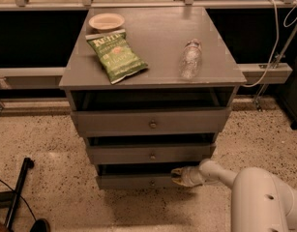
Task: Open bottom drawer
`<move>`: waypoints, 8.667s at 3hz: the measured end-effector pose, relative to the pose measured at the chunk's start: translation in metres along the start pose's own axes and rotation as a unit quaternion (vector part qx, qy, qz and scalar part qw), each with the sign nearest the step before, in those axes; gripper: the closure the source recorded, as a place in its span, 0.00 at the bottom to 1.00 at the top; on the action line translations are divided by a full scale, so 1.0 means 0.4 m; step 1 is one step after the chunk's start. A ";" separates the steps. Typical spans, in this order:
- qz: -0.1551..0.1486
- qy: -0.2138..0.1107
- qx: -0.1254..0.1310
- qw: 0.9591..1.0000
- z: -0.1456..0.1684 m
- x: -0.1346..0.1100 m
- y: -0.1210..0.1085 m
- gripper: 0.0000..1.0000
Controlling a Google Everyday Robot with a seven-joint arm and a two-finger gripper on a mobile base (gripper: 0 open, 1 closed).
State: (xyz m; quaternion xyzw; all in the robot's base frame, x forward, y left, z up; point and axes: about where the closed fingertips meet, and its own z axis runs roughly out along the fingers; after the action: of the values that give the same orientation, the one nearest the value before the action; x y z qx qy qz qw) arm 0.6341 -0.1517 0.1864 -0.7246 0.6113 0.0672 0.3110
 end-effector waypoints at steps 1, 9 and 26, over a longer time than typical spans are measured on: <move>0.000 0.000 0.000 1.000 0.000 0.000 0.000 0.35; -0.010 0.000 -0.035 0.999 0.012 0.033 0.073 0.61; 0.032 -0.069 -0.065 0.995 -0.183 -0.075 0.118 0.00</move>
Offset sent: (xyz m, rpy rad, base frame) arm 0.0000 0.0000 0.0000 0.0000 0.0000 0.0000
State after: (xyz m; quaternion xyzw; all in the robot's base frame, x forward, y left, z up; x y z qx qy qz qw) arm 0.5622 -0.1683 0.2418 -0.7171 0.6055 0.1666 0.3024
